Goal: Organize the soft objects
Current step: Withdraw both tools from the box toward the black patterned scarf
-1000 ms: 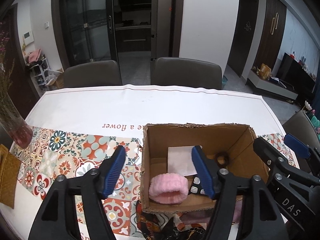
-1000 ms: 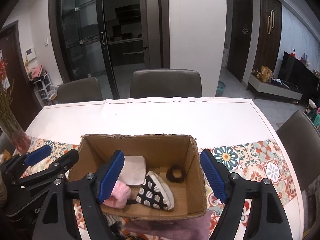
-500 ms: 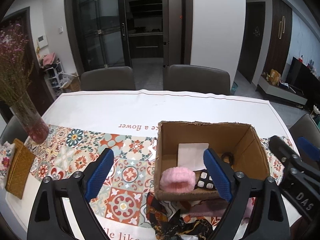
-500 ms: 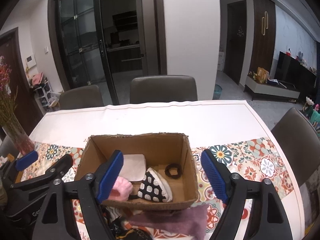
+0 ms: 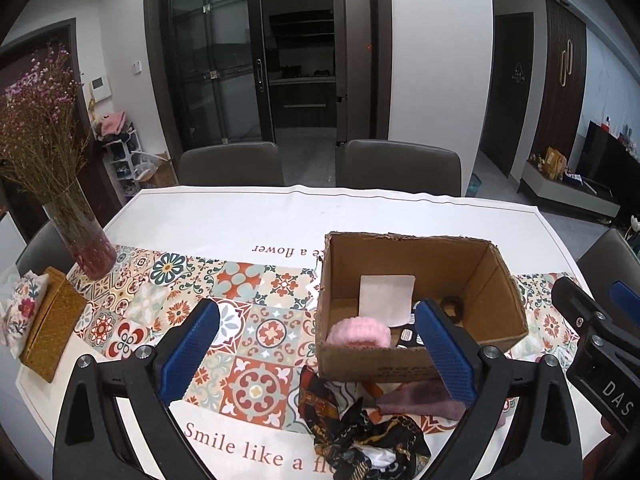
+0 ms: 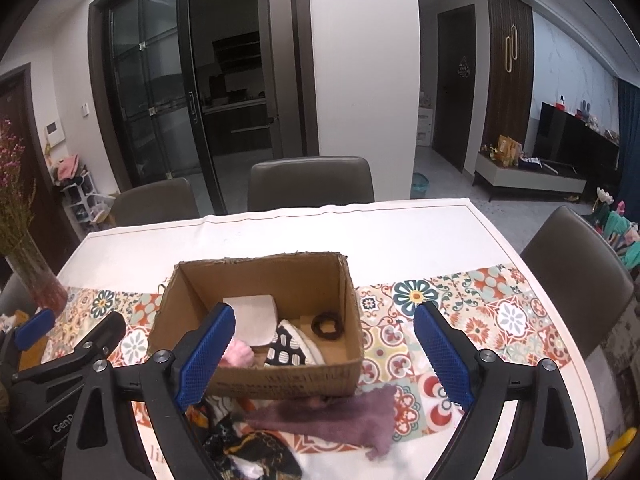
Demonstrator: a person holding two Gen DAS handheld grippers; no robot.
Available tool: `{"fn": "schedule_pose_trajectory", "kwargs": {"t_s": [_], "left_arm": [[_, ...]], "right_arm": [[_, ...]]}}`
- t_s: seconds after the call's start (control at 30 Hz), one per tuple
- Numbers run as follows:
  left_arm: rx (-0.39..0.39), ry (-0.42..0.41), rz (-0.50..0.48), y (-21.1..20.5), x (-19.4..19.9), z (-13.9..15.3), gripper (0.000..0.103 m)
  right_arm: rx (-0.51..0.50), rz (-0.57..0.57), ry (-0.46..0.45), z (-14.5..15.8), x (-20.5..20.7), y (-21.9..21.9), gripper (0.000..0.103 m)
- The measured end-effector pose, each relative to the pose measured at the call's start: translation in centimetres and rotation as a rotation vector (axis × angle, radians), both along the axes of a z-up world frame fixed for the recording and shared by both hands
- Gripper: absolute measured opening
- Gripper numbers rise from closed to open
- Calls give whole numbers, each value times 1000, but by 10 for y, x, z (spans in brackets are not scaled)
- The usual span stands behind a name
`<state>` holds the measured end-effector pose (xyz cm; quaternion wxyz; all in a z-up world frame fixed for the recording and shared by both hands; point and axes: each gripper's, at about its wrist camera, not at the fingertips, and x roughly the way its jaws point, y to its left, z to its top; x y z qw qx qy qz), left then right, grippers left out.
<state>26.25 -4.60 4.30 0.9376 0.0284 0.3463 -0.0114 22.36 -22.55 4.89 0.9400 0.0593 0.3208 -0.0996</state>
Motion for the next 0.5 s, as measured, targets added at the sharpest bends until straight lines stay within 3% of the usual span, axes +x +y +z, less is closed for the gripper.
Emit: {"fn": "schedule_pose_trajectory", "kwargs": {"t_s": [0.5], "left_arm": [[8, -2, -3, 5, -43, -9, 100]], "right_arm": [[12, -25, 6, -12, -37, 2, 92]]}}
